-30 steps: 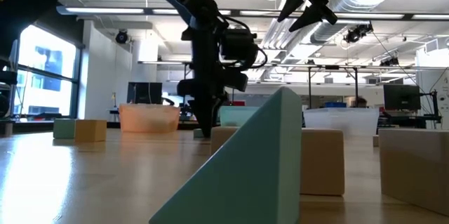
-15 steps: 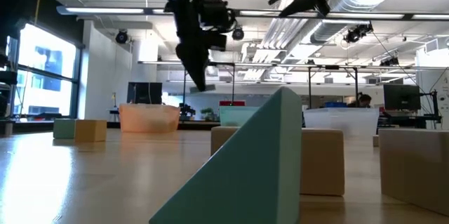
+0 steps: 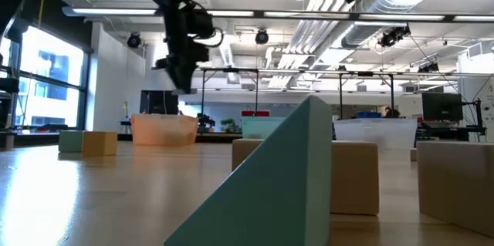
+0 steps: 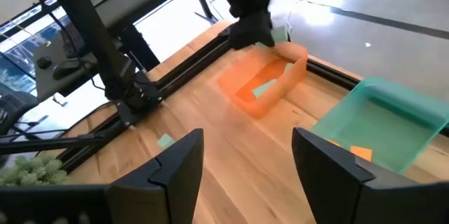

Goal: Sort & place blocks by color
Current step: Put the light blue block into the orange bin

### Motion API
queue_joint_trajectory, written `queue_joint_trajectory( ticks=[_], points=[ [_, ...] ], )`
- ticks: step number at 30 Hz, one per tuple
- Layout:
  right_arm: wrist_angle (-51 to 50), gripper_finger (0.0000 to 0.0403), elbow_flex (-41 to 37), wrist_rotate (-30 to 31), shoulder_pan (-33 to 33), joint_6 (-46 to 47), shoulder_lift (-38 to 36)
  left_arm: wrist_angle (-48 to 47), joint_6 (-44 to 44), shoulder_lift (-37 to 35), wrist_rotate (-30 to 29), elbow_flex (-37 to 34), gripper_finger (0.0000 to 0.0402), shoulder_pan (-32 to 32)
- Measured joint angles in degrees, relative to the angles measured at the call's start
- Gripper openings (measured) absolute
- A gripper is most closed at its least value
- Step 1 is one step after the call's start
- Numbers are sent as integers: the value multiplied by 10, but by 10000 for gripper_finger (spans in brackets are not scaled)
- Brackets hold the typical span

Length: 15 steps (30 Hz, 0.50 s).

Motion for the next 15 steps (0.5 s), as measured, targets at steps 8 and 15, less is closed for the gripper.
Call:
queue_joint_trajectory(
  ticks=[8, 15],
  points=[
    [0, 204, 0, 1, 1, 19, 0, -45, -82, 24, 1, 0, 109, 29],
    [-6, 204, 0, -12, 23, 65, 16, -37, -82, 67, 3, 0, 107, 27]
  ],
)
